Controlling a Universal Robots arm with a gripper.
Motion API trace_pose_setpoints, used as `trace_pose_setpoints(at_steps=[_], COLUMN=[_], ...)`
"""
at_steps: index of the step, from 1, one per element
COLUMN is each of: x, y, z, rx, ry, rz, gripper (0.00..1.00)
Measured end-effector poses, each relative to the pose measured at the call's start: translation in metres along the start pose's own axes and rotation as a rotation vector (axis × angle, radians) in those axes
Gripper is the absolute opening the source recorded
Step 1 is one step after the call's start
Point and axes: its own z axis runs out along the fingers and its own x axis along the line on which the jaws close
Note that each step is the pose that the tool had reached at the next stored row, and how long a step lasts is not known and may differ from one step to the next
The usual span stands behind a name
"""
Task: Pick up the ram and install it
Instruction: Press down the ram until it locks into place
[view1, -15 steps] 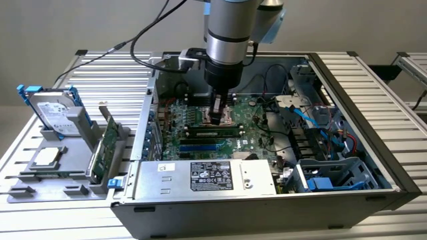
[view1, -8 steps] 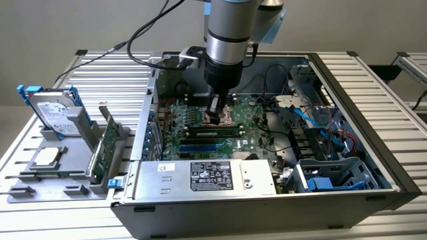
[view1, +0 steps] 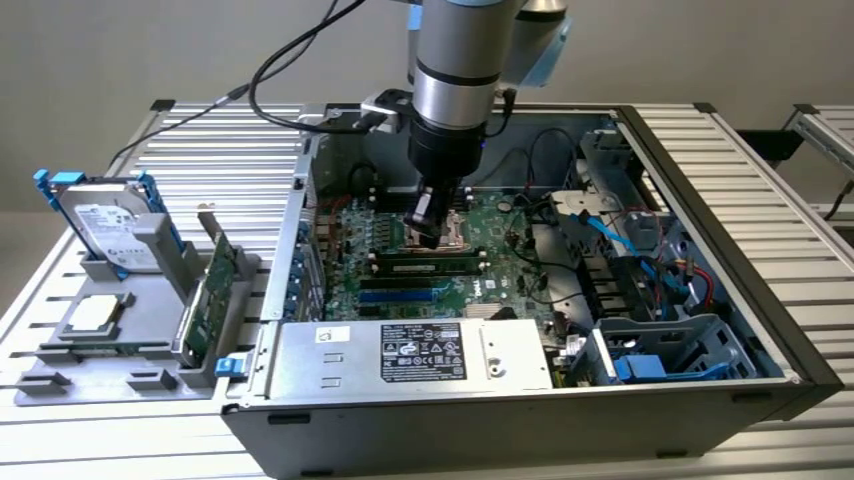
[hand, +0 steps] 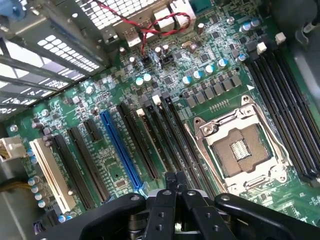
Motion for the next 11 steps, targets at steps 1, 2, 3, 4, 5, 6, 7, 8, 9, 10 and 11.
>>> trace_pose_setpoints(at_steps=[1, 2, 3, 4, 5, 6, 7, 8, 9, 10, 11], x=[0.0, 0.0, 0.0, 0.0, 0.0, 0.0, 0.0, 0.0, 0.0, 0.0, 0.0], y=[0.0, 0.0, 0.0, 0.0, 0.0, 0.0, 0.0, 0.0, 0.0, 0.0, 0.0], z=[0.0, 0.0, 0.0, 0.0, 0.0, 0.0, 0.0, 0.0001, 0.0, 0.0001, 0.0], rx=[-0.0009, -0.0017, -0.0025, -0.0033, -0.004, -0.0048, -0.0056, -0.0063, -0.007, -0.0077, -0.0085], ry=[-0.0008, -0.0016, -0.0025, -0.0033, -0.0041, -0.005, -0.0059, -0.0068, -0.0075, -0.0084, -0.0092], rz=[0.016, 0.031, 0.046, 0.061, 0.076, 0.091, 0.108, 0.123, 0.138, 0.152, 0.168], gripper=[0.11, 0.11, 0.11, 0.11, 0.11, 0.11, 0.11, 0.11, 0.11, 0.11, 0.11])
